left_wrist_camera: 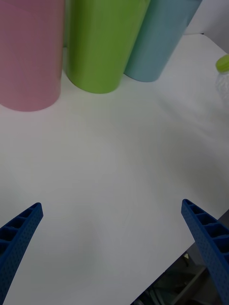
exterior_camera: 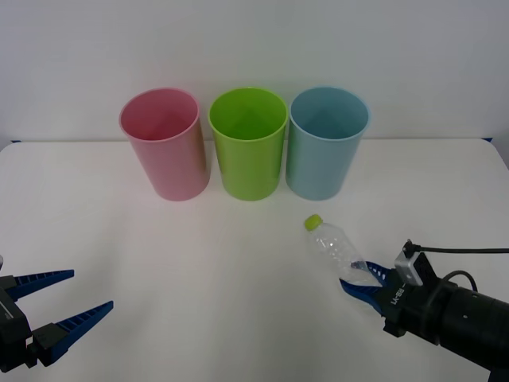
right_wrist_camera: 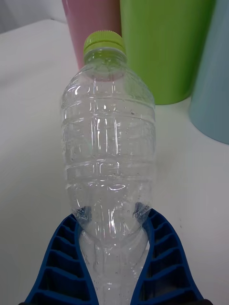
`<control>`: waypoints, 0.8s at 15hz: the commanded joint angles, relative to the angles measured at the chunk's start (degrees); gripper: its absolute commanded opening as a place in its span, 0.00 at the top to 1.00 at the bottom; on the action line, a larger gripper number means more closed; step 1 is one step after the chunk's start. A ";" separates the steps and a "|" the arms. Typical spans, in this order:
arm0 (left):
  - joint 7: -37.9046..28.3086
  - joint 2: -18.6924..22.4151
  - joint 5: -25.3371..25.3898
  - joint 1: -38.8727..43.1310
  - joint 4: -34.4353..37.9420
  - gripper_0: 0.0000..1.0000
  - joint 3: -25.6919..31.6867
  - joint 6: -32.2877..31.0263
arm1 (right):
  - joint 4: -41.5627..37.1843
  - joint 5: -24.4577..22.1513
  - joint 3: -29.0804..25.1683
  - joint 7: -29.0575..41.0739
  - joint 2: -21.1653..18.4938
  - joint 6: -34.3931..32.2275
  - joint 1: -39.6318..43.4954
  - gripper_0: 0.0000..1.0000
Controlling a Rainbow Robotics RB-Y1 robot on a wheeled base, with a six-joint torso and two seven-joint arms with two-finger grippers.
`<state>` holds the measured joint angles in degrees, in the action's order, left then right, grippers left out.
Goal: Put cans in the blue bin and PET bottles in the pink bin and trash in the green bin.
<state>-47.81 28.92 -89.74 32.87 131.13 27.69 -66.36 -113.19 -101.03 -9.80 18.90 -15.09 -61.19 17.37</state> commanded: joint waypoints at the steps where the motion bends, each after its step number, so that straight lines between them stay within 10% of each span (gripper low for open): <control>1: 0.00 0.00 0.00 0.00 0.00 0.00 0.00 0.00 | -0.01 7.69 -1.27 -1.50 -0.11 -0.07 0.47 1.00; 12: 0.00 0.00 0.00 0.00 0.00 0.00 0.00 0.00 | -0.01 35.64 3.03 -8.79 -0.11 2.04 -1.91 1.00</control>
<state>-47.81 28.92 -89.74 32.87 131.13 27.69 -66.36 -113.19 -66.51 -7.65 10.36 -15.16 -60.12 16.11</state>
